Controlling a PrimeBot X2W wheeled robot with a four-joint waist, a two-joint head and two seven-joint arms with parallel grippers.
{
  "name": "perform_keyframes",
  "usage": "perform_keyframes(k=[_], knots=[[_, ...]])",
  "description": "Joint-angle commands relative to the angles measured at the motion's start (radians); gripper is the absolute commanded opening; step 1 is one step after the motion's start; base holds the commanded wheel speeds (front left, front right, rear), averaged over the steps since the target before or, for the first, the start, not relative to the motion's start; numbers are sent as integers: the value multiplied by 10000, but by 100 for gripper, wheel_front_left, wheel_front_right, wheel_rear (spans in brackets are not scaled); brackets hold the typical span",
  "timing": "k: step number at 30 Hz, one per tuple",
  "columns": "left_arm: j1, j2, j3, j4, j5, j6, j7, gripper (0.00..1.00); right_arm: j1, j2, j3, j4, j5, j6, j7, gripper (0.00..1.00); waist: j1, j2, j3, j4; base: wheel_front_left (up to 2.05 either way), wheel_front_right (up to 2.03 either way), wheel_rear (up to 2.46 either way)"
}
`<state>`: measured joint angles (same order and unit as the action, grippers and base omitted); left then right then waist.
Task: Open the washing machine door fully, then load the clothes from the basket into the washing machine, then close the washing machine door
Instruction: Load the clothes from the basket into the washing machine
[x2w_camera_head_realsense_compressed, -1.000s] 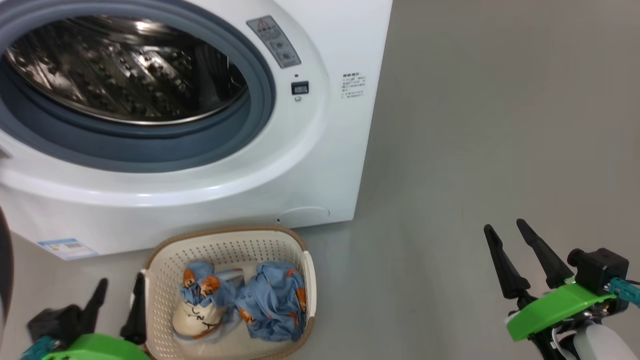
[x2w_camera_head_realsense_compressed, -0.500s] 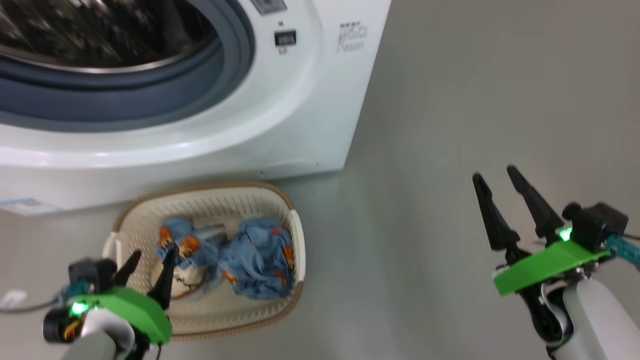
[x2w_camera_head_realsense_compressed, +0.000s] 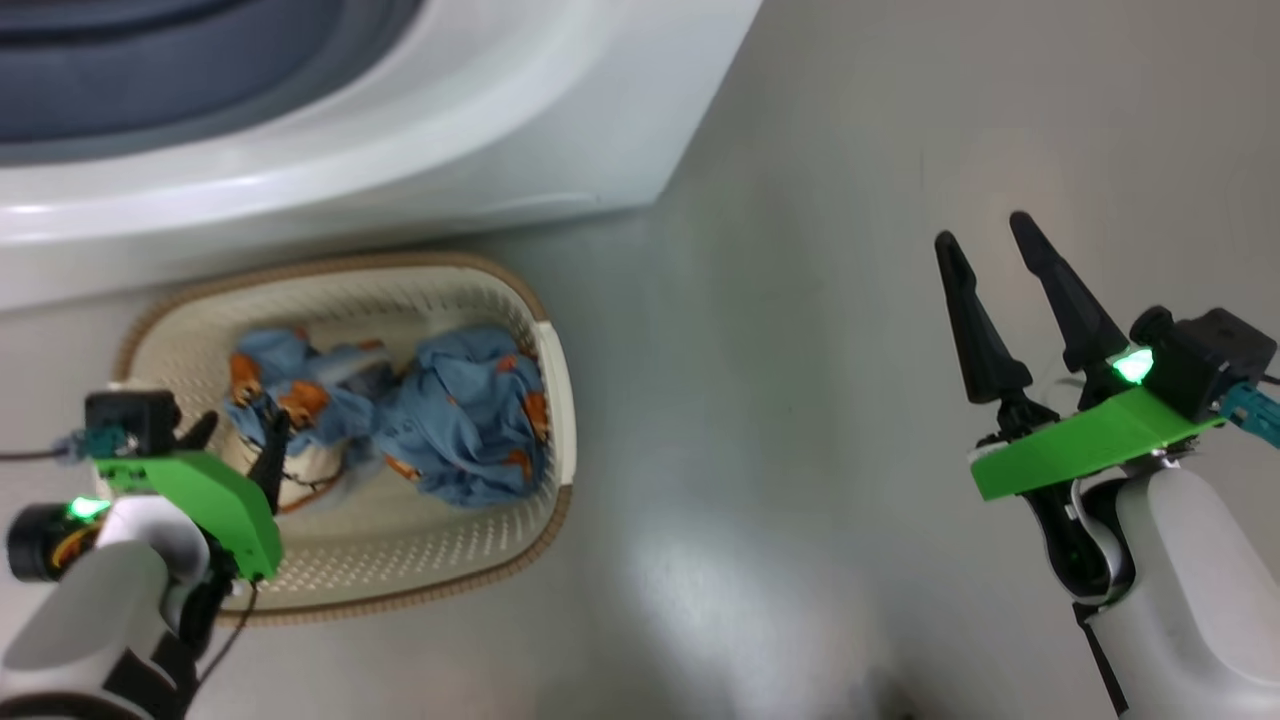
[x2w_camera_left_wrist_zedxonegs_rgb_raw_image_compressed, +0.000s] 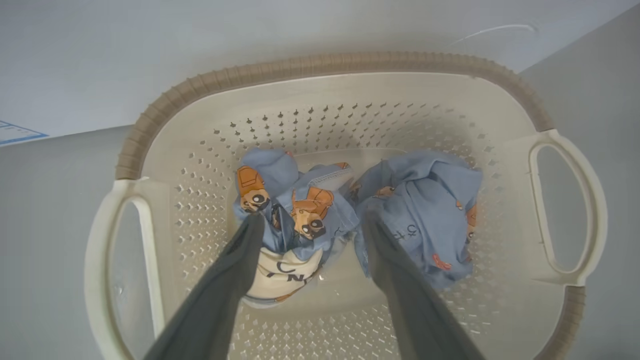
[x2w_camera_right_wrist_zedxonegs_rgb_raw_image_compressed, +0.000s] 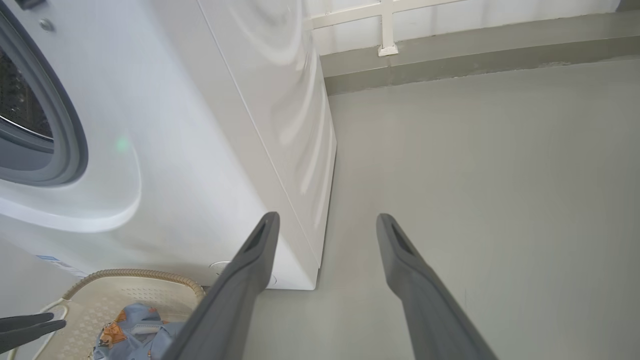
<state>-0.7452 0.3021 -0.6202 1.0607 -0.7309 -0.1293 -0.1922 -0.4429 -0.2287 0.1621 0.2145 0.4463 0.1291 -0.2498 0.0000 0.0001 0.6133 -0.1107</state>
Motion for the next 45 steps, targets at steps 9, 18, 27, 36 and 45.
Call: perform_keyframes(k=[9,18,27,36,45], knots=[[-984,840,-867,583,-793,-13,791,100,-195,186,230,-421,-150,16,-120,100,0,-1,1475,-469,0,0,0],[-1544,1043,-1655,702,-1473,-13,1196,100,-401,280,284,-508,-198,16,-120,100,0,-1,2034,-564,0,0,0],[-1846,1199,-2215,1026,-2007,-13,1328,100,-482,342,455,-574,-219,16,-120,100,0,-1,2289,-717,0,0,0],[-1855,1266,-2535,1101,-2546,-13,1292,0,-402,299,578,-527,-198,16,-120,100,0,-1,2121,-830,0,0,0],[-1360,999,-2767,749,-3284,-13,33,0,-106,191,437,-301,-138,16,-120,100,0,-1,932,-282,0,0,0]])
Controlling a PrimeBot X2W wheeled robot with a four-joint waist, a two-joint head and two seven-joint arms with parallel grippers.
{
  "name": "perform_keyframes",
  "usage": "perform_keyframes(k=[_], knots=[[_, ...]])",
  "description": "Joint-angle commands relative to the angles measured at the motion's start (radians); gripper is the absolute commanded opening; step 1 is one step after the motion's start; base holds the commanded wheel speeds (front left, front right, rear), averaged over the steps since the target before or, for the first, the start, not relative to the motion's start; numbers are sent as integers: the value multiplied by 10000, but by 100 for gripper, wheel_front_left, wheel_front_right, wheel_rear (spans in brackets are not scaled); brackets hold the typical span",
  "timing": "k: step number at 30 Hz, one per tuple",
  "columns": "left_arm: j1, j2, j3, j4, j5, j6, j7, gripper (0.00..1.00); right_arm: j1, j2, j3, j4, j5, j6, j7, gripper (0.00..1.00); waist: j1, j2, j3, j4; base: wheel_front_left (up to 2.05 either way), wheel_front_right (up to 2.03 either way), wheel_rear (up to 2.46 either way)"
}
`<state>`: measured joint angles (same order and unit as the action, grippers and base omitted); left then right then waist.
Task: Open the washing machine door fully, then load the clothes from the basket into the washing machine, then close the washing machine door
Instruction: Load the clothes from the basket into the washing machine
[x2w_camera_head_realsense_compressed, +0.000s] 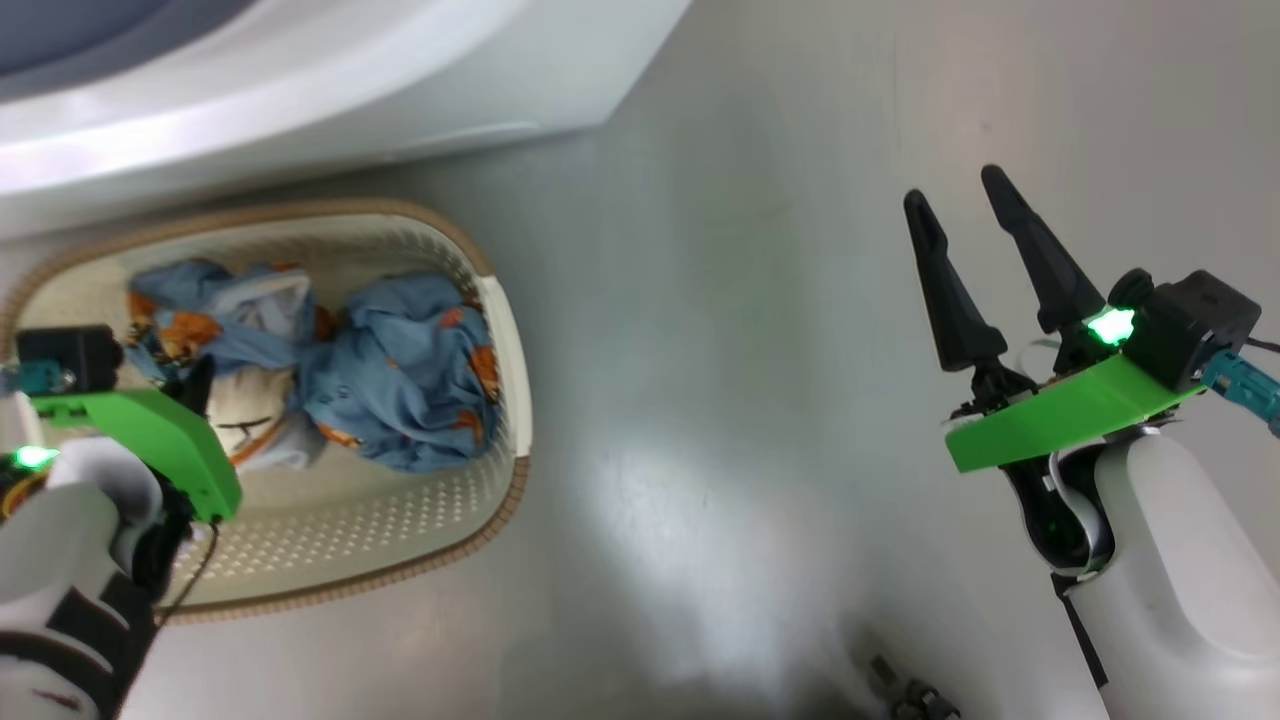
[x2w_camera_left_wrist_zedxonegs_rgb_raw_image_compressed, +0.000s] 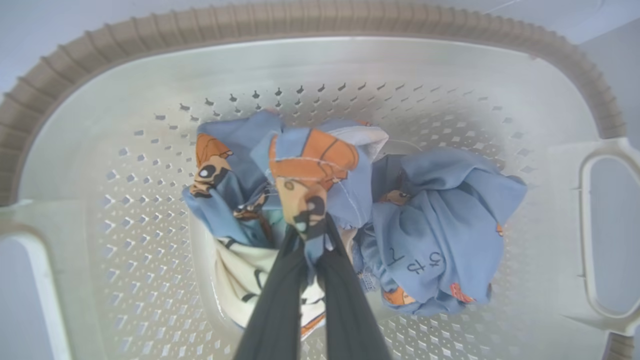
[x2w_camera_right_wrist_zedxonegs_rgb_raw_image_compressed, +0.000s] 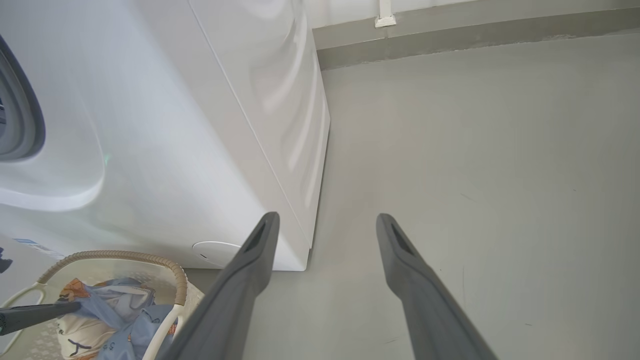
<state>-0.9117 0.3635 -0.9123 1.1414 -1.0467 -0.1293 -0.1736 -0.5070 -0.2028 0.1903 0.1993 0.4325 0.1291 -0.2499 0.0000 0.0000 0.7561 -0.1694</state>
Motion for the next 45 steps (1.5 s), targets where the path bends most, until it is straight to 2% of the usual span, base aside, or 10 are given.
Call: perform_keyframes(k=[1,9,12,22,31,45], knots=[[406,386,134,-134,-201,-13,-313,0,589,-92,151,-113,23,16,-118,100,0,0,-676,375,0,0,0],[1230,459,234,-942,-599,-13,-867,0,1163,-309,142,183,195,16,-118,100,0,0,-2212,919,0,0,0],[1505,559,803,-1454,-301,-13,-876,0,1440,-419,134,322,270,16,-118,100,0,0,-2800,1104,0,0,0],[3512,490,3851,-3598,1953,-14,-880,0,2345,-632,49,614,455,16,-118,100,0,0,-4563,1470,0,0,0],[5508,-84,6356,-5847,4049,-14,-880,0,3000,-807,-68,704,604,16,-118,100,0,0,-5522,1679,0,0,0],[8218,-956,8628,-8836,6037,-14,-881,0,3958,-920,-408,682,717,16,-118,100,0,0,-6594,1775,0,0,0]])
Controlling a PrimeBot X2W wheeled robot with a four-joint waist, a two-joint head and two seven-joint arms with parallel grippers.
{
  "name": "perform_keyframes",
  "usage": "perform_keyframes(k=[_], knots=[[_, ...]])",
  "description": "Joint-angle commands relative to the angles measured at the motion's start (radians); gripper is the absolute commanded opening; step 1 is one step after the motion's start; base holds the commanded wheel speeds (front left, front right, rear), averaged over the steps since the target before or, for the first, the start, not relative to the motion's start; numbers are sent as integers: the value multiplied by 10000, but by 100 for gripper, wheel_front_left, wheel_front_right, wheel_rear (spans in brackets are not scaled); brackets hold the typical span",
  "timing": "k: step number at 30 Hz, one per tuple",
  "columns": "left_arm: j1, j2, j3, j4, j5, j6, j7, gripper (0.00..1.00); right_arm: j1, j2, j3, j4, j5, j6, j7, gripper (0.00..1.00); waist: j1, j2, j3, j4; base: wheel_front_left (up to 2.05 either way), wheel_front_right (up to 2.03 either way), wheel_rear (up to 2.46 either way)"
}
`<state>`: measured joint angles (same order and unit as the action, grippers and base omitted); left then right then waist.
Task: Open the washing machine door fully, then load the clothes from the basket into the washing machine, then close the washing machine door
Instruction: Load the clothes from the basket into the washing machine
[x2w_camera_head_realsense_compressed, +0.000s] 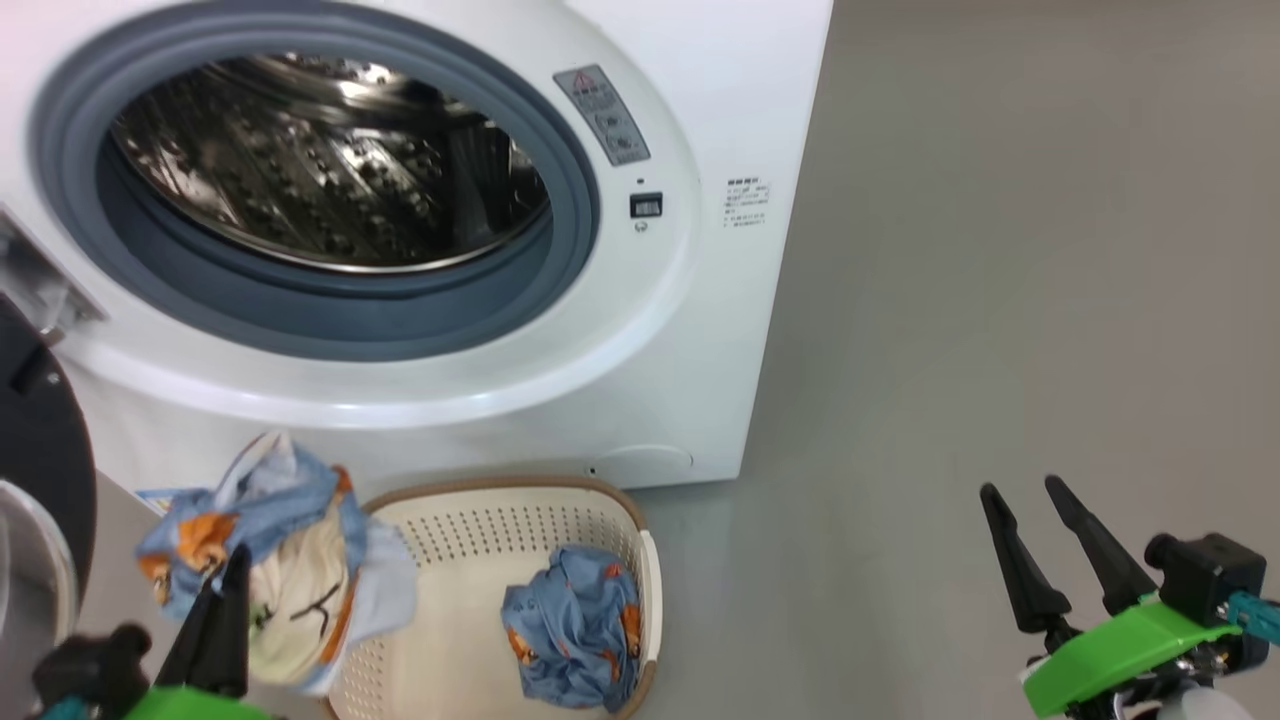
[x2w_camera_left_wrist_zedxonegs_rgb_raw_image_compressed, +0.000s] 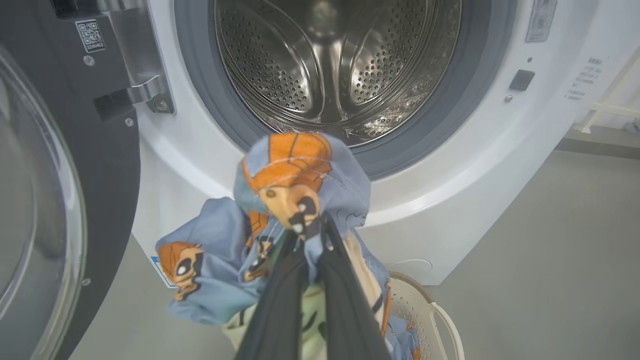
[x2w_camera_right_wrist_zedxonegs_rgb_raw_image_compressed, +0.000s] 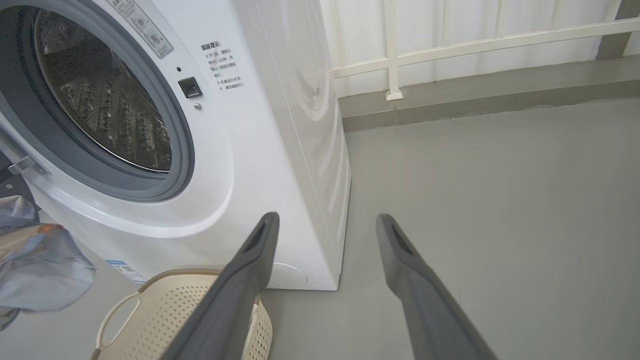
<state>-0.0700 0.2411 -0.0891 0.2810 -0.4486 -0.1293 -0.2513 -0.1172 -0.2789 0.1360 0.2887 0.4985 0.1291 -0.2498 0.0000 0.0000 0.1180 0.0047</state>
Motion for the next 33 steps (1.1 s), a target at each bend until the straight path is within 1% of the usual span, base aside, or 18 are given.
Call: perform_keyframes(k=[1,4,8,12,15,19,25,31,32,33], knots=[[15,210,530,-463,154,-14,-104,0,135,-169,114,-220,69,16,-120,100,0,0,-276,35,0,0,0],[605,7,858,-1164,391,-14,-104,0,341,-192,12,-285,82,16,-120,100,0,0,-376,56,0,0,0],[1160,-216,1055,-1889,606,-14,-104,0,468,-195,-90,-367,75,16,-120,100,0,0,-358,61,0,0,0],[1240,-355,1044,-2241,648,-14,-104,0,464,-189,-150,-435,54,16,-120,100,0,0,-239,72,0,0,0],[984,-332,945,-2215,597,-14,-105,0,369,-172,-154,-500,23,16,-120,100,0,0,-33,32,0,0,0],[216,-220,854,-2015,375,-14,-105,0,158,-117,-143,-569,-25,16,-120,100,0,0,369,-78,0,0,0],[-1586,243,613,-1537,10,-14,-105,0,-212,87,-111,-649,-117,16,-120,100,0,0,1134,-353,0,0,0],[-3942,765,452,-326,-440,-14,-105,0,-737,352,-15,-729,-186,16,-120,100,0,0,1976,-764,0,0,0],[-3942,765,452,-326,-440,-14,-105,0,-737,352,-15,-729,-186,16,-120,100,0,0,1976,-764,0,0,0],[-4344,829,417,-44,-620,-14,-105,0,-836,399,20,-745,-200,16,-120,100,0,0,2120,-852,0,0,0]])
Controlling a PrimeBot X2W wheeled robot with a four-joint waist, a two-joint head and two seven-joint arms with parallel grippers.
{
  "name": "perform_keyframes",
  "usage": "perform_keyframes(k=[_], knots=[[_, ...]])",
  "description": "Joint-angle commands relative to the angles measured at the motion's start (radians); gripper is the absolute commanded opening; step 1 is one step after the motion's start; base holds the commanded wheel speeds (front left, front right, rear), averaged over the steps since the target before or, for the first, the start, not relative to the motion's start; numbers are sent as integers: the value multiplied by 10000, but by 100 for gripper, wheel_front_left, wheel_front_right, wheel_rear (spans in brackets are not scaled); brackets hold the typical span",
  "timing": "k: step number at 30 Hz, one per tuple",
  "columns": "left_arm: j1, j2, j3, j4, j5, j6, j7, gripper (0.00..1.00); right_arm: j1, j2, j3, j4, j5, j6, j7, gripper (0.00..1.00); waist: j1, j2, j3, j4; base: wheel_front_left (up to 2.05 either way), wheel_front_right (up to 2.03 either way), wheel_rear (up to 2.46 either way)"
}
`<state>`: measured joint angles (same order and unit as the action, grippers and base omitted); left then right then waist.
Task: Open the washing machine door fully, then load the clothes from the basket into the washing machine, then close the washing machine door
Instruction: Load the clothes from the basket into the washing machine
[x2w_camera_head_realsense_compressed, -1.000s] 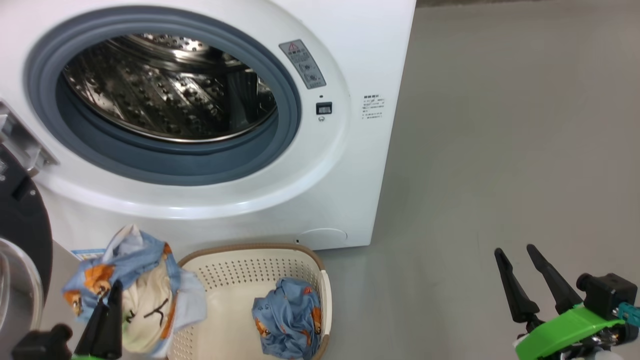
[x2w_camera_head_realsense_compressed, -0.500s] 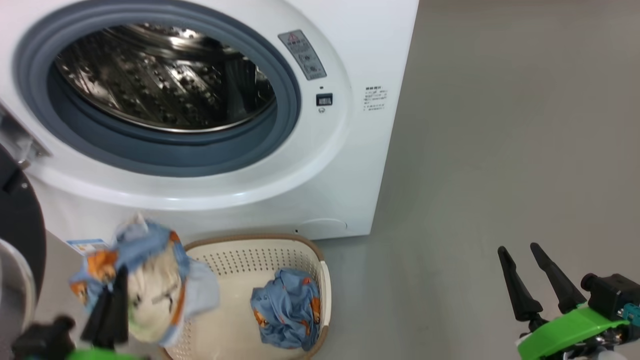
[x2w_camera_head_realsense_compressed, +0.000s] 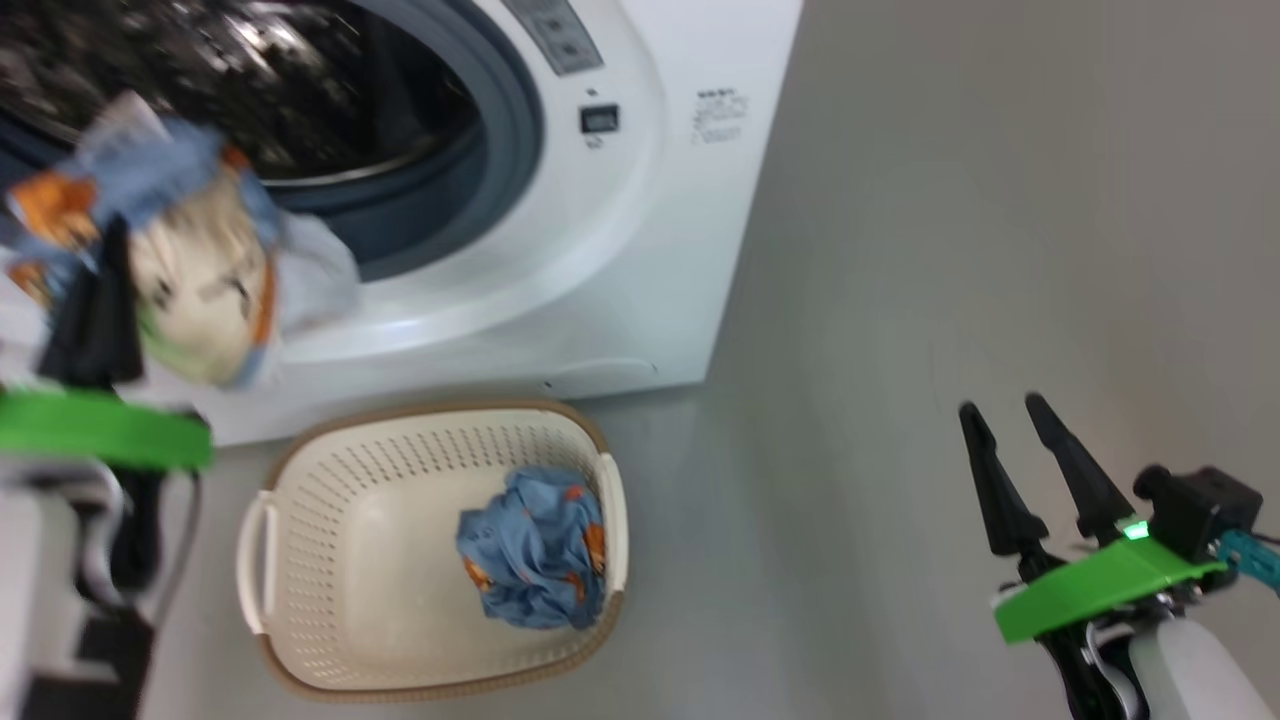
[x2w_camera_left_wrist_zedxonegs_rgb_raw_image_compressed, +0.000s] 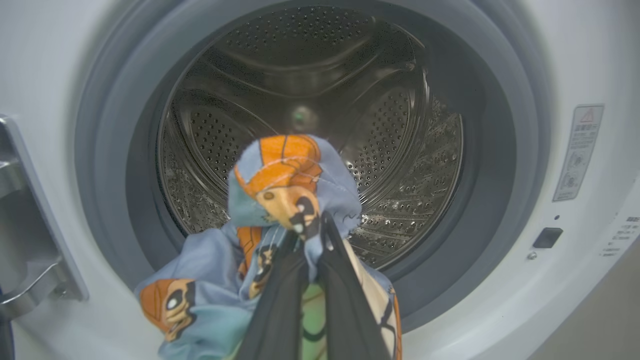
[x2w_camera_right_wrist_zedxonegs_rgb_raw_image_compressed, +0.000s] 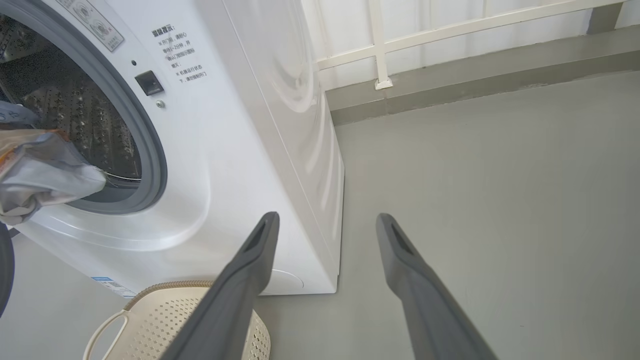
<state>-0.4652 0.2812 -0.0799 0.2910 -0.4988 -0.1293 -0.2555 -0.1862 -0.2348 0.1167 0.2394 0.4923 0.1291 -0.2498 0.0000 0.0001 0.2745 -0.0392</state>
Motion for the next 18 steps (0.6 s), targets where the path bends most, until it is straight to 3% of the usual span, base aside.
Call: perform_keyframes(k=[1,7,18], knots=[[-788,529,281,191,-248,-14,-62,0,-251,4,239,-264,-145,16,-120,100,0,-1,706,-505,0,0,0],[-3334,1312,-451,2916,-847,-14,-62,0,-899,352,521,-346,-202,16,-120,100,0,-1,1595,-1255,0,0,0],[-6388,1829,-1819,6226,-1394,-14,32,0,-1461,641,859,-422,-228,16,-120,100,0,-1,2420,-2130,0,0,0]])
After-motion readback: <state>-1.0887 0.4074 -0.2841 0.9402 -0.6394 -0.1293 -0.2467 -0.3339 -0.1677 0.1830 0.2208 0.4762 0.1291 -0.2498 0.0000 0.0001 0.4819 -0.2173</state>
